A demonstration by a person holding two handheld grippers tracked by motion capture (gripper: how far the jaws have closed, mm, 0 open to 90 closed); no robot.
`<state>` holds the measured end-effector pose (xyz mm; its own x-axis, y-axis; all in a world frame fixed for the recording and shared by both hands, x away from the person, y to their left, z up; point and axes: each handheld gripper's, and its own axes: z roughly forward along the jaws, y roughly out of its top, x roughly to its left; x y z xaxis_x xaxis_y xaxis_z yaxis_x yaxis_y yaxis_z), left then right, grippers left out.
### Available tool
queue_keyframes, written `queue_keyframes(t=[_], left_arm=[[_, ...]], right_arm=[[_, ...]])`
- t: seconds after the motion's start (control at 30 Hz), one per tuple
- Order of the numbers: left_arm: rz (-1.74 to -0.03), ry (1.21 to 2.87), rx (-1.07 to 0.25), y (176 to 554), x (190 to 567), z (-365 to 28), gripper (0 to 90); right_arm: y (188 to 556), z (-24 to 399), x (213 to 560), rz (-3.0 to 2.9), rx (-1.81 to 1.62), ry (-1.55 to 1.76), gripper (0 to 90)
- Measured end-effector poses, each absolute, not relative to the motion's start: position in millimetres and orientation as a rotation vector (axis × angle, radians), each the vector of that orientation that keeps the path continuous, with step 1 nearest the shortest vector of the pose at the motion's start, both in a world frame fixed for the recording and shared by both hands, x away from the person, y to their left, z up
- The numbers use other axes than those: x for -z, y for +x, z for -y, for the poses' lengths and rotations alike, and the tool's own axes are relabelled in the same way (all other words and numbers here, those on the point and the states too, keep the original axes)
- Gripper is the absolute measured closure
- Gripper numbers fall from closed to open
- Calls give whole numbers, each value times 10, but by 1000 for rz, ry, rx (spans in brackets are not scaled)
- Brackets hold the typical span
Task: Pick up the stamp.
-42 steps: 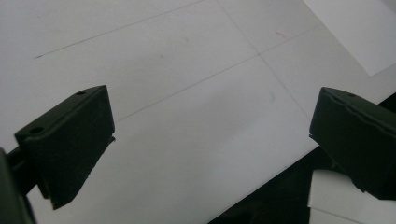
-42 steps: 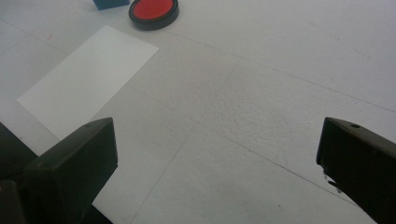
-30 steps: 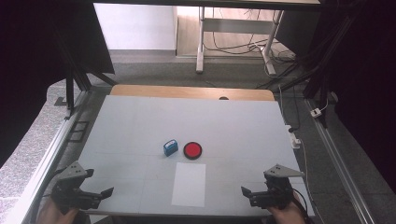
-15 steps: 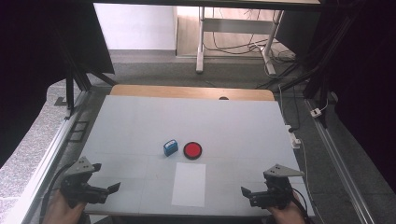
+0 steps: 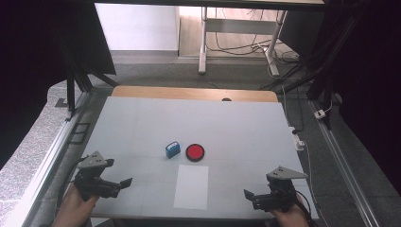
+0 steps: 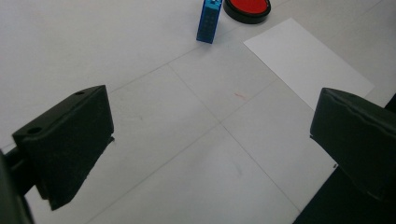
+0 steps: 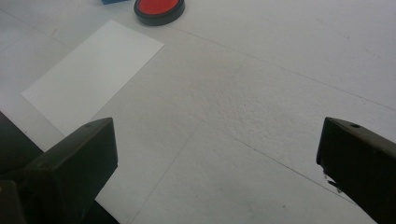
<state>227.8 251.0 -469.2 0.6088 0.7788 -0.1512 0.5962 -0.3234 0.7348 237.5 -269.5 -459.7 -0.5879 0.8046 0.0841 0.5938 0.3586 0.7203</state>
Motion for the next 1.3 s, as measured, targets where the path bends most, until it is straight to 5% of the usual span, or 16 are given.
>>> queue_keyframes(t=[1.3], left_arm=[[-983,2102,-291,3059,4765,-1928,0]], right_arm=[[2378,2677,4603,-2358,-1050,1223,0]])
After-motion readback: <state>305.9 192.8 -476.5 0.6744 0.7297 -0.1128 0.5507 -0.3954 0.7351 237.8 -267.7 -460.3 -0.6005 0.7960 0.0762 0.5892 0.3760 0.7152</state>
